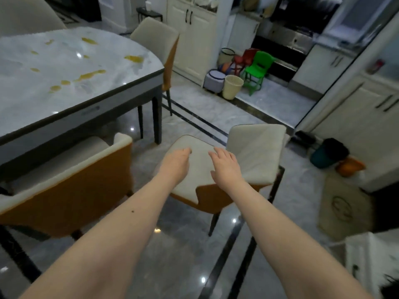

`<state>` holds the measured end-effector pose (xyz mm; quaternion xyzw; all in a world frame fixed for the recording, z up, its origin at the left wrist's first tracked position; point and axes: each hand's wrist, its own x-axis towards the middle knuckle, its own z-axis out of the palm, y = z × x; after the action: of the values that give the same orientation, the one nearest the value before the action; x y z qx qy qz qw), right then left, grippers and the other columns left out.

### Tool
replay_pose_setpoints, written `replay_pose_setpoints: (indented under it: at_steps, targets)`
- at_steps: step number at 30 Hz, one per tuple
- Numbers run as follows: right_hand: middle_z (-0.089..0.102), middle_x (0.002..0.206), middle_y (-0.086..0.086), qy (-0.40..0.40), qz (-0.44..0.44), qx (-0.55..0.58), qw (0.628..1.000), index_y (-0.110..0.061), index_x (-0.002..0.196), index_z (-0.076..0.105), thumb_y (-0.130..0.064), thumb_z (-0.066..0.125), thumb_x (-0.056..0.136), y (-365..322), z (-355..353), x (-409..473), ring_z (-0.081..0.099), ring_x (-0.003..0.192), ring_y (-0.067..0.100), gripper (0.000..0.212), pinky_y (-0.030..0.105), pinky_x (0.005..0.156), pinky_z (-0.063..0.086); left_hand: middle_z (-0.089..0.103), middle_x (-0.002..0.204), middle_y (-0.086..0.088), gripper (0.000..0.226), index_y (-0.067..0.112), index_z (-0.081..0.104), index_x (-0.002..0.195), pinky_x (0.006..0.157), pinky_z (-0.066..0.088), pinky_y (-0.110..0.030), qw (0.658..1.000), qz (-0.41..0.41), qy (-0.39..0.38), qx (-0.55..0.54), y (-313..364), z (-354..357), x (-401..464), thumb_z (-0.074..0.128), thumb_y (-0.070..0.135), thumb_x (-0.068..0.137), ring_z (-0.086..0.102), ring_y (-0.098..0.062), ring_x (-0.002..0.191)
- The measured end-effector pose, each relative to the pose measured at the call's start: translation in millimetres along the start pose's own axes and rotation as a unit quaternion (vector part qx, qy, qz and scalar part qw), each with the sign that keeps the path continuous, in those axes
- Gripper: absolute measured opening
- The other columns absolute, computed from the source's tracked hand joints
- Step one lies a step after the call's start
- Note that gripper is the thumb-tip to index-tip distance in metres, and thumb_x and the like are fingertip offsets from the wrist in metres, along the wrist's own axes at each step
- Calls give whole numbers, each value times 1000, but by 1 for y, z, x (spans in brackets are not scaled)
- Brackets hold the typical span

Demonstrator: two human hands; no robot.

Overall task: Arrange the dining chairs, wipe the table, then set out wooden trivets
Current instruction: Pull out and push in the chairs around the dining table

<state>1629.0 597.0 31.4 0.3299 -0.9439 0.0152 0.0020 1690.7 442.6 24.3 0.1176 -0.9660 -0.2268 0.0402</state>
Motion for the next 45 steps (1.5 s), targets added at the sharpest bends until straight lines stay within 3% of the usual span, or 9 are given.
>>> replay_pose_setpoints:
  at_steps: [7, 14, 20, 25, 32, 35, 39, 45]
  targets:
    - [29, 153, 7, 14, 47, -10, 999, -17, 147, 29, -11, 52, 92, 150, -20, -35, 25, 141, 23, 60, 35, 116, 17, 62, 119, -7, 30, 12, 54, 122, 89, 48, -37, 990, -20, -11, -139, 143, 77, 48, 51, 17, 93, 58, -25, 108]
    - [33, 150, 4, -2, 55, -1, 999, -17, 145, 32, -13, 57, 90, 253, -20, -44, 29, 139, 21, 60, 34, 115, 19, 59, 123, -6, 37, 13, 50, 127, 89, 46, -34, 989, -3, -43, -143, 232, 129, 85, 53, 28, 93, 57, -24, 110]
    - [31, 151, 5, -24, 34, 5, 999, -15, 146, 30, -12, 58, 91, 300, -13, -4, 27, 140, 22, 62, 35, 115, 19, 53, 133, -8, 52, 11, 40, 138, 91, 45, -34, 992, -27, -79, -91, 259, 144, 132, 50, 38, 95, 53, -26, 117]
    - [33, 150, 6, -53, -7, -26, 998, -16, 145, 30, -11, 61, 90, 323, -4, 42, 28, 139, 23, 64, 35, 115, 19, 51, 132, -10, 65, 10, 35, 138, 96, 46, -38, 967, -80, -225, -89, 261, 169, 155, 57, 46, 88, 52, -26, 116]
    - [35, 148, 6, -110, -111, -62, 986, -15, 144, 31, -12, 65, 85, 351, 17, 88, 29, 138, 24, 67, 38, 117, 19, 49, 134, -15, 65, 5, 24, 139, 97, 43, -38, 945, -153, -290, -9, 274, 190, 180, 56, 30, 89, 52, -32, 117]
    - [38, 144, 6, -128, -162, -83, 975, -15, 140, 37, -14, 66, 85, 367, 23, 105, 32, 135, 25, 63, 40, 116, 20, 49, 134, -13, 63, 7, 29, 138, 97, 42, -38, 930, -192, -311, 29, 283, 191, 191, 59, 32, 89, 51, -32, 118]
    - [46, 137, 4, -131, -237, -85, 959, -17, 133, 46, -19, 60, 88, 385, 30, 121, 37, 131, 25, 47, 42, 115, 20, 51, 131, -11, 58, 10, 35, 135, 98, 43, -40, 929, -235, -286, 24, 288, 190, 190, 59, 33, 87, 53, -31, 115]
    - [50, 132, 5, -94, -311, -62, 944, -15, 129, 48, -16, 54, 91, 402, 39, 121, 40, 127, 25, 39, 40, 112, 24, 52, 129, -11, 44, 11, 44, 127, 96, 42, -36, 936, -324, -133, 30, 309, 212, 172, 61, 25, 89, 51, -28, 117]
